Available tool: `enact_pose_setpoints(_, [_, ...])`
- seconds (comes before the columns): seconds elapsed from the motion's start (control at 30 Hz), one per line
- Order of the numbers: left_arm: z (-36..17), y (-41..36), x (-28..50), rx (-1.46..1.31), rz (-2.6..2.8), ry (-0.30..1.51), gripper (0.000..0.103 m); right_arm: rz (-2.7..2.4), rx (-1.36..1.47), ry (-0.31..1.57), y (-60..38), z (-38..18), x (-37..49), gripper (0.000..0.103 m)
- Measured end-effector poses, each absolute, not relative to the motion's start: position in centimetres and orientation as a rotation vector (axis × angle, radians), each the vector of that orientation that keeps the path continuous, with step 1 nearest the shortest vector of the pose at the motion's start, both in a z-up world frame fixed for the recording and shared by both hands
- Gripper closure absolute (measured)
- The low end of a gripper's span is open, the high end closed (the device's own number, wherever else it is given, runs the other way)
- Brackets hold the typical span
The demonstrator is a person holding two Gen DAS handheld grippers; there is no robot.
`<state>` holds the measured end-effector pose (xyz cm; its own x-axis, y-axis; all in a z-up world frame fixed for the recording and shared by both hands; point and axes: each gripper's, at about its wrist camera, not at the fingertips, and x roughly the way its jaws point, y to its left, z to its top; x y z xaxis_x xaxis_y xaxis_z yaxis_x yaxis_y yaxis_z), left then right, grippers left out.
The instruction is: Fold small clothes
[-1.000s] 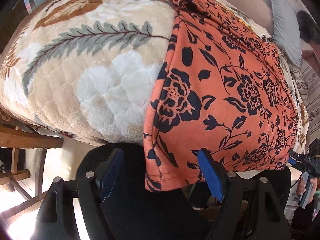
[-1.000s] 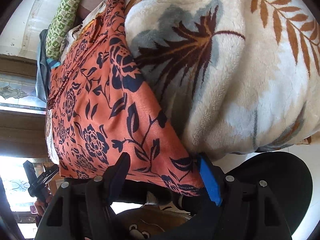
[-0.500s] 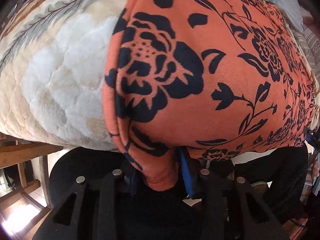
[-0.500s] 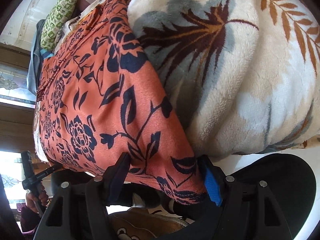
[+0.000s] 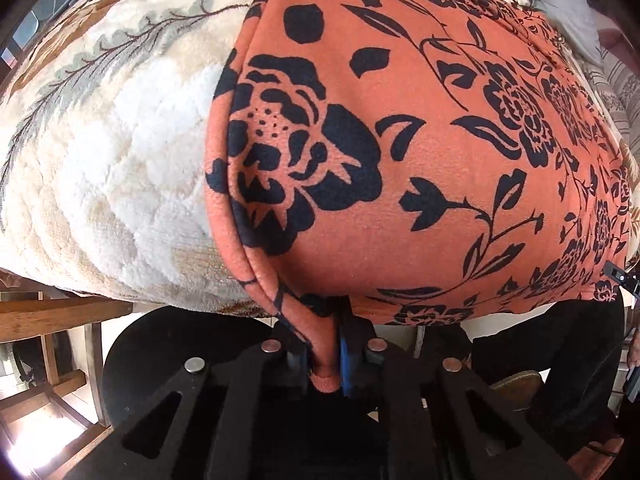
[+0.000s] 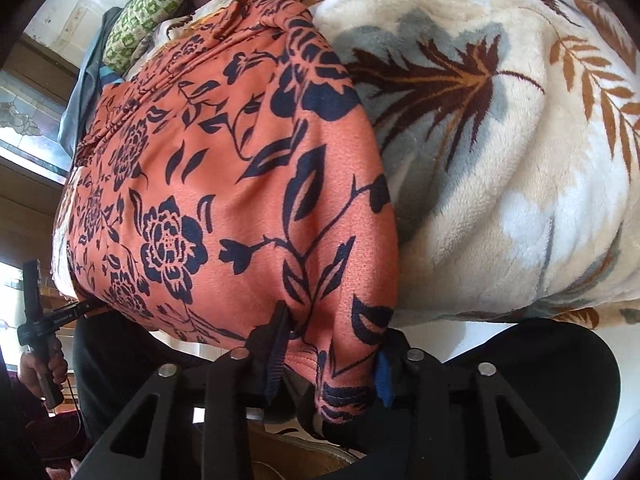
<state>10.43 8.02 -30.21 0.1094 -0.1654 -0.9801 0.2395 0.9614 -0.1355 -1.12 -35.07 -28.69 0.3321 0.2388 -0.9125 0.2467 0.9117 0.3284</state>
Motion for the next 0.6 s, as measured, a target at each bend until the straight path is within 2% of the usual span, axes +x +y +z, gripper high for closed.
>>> enact_pose_setpoints(0.03, [-29.8,8.0,10.2,0.07,-0.311,1.43,0.093,0.014,0.445,1.231,-34.8,-28.2,-1.2,0.088])
enact_pose_setpoints(0.07, [-29.3,7.8,10.3,0.082,-0.327,1.43,0.094,0.022,0.434,1.214,-34.5,-27.7,-1.4,0.092])
enact_pose_setpoints(0.2, [-26.1,7.0,10.9,0.102,-0.413,1.389,0.094,0.049,0.433,1.176,-34.0,-26.2,-1.9,0.092])
enact_pose_setpoints(0.6, [-18.6,5.6,10.8,0.0,-0.543,1.203,0.094,0.232,0.714,1.035,-37.0,-23.0,-1.8,0.094])
